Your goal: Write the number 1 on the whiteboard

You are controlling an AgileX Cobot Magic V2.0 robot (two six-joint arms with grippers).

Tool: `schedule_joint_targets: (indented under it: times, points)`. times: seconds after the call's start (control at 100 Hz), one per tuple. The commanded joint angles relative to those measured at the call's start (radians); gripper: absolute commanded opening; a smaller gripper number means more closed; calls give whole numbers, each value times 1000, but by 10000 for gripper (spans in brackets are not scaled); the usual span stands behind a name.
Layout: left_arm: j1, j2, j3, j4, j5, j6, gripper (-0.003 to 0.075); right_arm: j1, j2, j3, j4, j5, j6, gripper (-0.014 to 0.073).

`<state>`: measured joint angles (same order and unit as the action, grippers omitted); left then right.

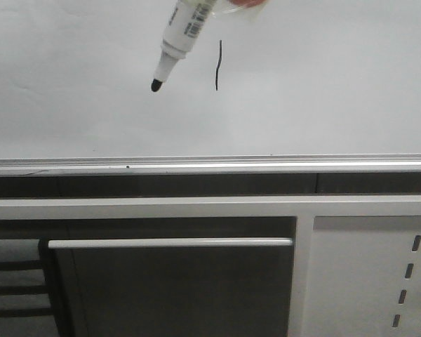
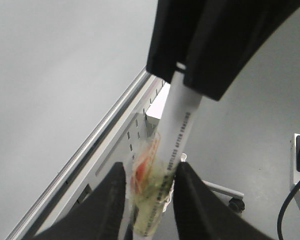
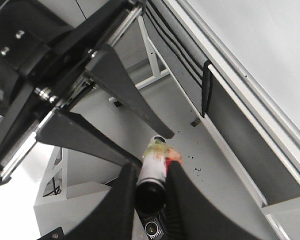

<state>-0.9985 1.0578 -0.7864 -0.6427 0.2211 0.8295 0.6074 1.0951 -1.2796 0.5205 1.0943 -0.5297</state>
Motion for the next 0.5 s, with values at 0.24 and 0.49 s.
schedule_joint_targets:
  times: [0.24,0.49]
  points:
    - [-4,-12,-32,-21,-53,-2,97,0,-13,-35,131,-34,-9,-43]
    - [-4,-12,-32,-29,-53,-2,-20,0,-13,-35,137,-30,-9,-35]
